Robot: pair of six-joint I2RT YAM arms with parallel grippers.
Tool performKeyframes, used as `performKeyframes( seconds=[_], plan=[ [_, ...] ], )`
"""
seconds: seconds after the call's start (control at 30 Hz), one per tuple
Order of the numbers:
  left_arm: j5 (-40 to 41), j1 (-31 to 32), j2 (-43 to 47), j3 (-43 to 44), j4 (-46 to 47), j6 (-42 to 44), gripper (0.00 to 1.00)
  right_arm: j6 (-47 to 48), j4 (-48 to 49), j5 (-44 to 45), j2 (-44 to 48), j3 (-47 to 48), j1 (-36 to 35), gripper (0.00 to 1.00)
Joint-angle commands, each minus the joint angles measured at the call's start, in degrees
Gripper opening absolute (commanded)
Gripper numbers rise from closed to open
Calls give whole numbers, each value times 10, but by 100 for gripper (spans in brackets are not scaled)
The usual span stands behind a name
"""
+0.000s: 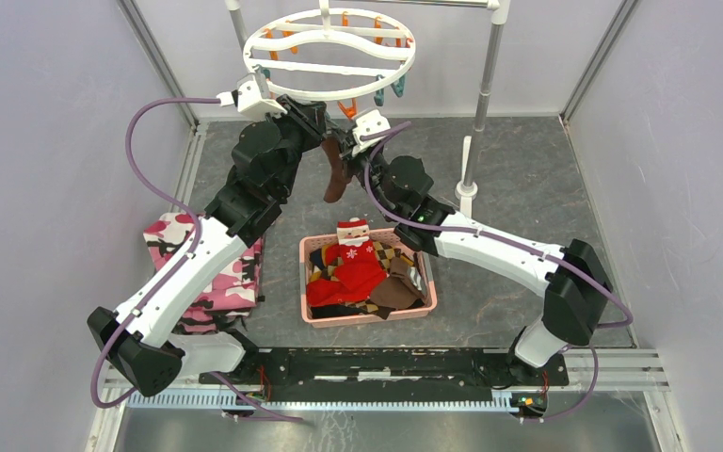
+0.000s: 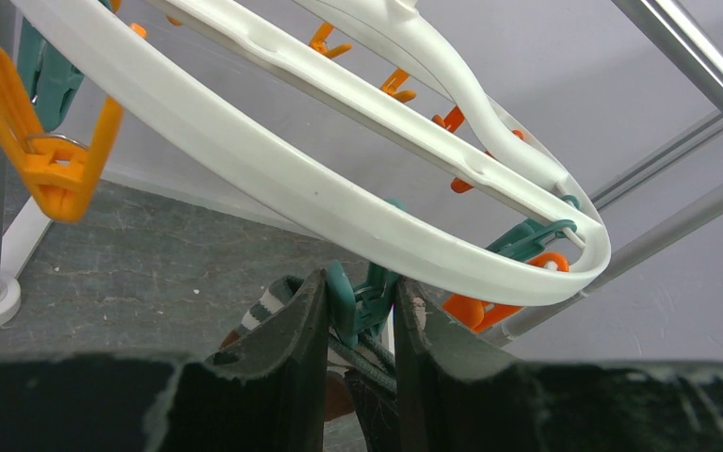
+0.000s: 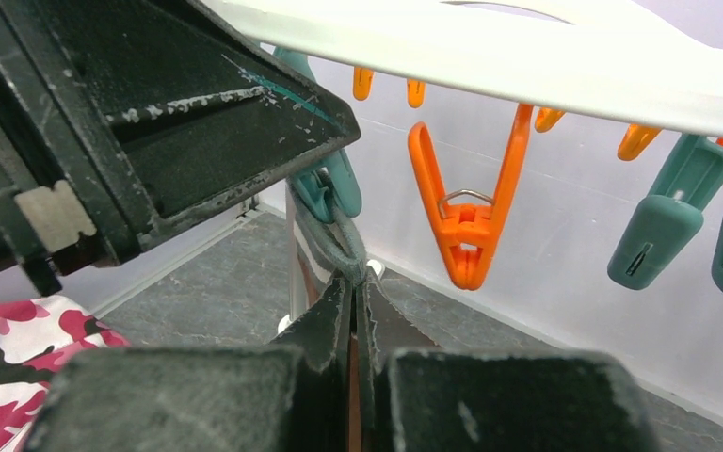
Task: Clip the socks to the hanger
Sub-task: Clamp the sock onto the hanger.
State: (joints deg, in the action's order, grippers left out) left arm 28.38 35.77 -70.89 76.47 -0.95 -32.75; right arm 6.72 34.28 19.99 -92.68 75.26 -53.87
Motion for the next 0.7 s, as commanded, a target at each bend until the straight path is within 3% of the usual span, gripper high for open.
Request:
performKeyframes(
  seconds=[0.0, 0.67],
  plan=[
    [11, 2, -1, -2, 14, -16, 13, -7, 32, -20, 32, -9, 1, 0],
    [8, 2, 5, -2, 16, -19, 13, -8, 11, -24, 20, -8, 1, 0]
  ],
)
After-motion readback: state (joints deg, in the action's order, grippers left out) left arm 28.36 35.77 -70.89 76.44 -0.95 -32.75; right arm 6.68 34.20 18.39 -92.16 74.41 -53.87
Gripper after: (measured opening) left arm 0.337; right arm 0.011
